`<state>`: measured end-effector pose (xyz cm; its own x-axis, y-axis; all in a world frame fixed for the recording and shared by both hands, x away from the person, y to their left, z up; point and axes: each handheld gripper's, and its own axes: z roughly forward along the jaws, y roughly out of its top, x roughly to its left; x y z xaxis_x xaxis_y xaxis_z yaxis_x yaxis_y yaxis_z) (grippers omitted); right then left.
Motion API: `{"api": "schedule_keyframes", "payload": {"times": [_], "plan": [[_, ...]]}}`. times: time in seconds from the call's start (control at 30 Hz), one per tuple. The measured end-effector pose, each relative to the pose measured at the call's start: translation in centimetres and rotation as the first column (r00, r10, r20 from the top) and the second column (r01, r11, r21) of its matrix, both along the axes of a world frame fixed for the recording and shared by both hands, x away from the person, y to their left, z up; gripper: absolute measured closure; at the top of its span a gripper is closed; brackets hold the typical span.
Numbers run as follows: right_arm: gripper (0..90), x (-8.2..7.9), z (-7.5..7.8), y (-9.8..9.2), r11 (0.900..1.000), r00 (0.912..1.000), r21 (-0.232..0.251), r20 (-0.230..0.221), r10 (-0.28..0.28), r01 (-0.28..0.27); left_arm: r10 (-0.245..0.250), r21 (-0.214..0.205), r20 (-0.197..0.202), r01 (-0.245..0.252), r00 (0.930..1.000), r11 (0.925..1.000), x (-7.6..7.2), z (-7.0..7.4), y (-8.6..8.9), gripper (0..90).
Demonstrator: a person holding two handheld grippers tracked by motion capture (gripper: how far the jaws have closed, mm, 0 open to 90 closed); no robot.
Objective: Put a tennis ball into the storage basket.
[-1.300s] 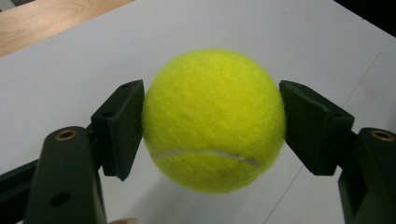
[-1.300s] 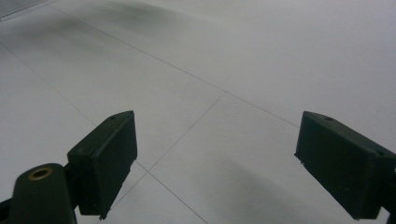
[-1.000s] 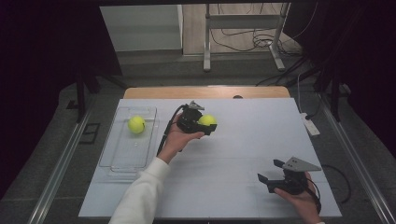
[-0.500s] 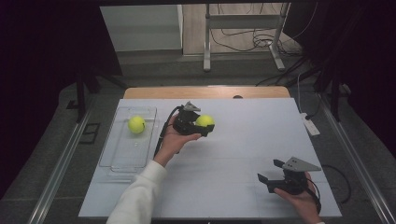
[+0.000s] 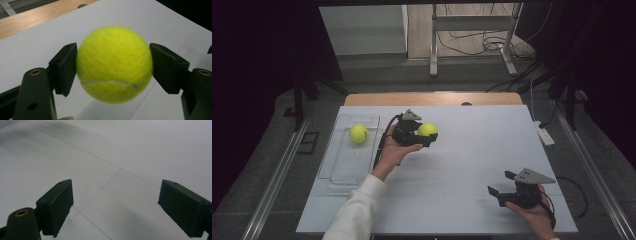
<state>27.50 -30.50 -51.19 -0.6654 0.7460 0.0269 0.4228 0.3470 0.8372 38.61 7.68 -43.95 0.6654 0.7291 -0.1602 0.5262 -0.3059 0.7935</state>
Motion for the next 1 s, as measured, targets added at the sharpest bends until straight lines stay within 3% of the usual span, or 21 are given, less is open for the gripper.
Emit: {"api": "schedule_keyframes", "payload": {"times": [1.0], "plan": [[13.0,0.0,-0.1,0.1,0.9999,1.0000,-0.012,-0.002,-0.006,0.006,0.018,-0.037,0.046,-0.017,0.9988,0.9992,-2.4,0.3,3.1,27.1]]}}
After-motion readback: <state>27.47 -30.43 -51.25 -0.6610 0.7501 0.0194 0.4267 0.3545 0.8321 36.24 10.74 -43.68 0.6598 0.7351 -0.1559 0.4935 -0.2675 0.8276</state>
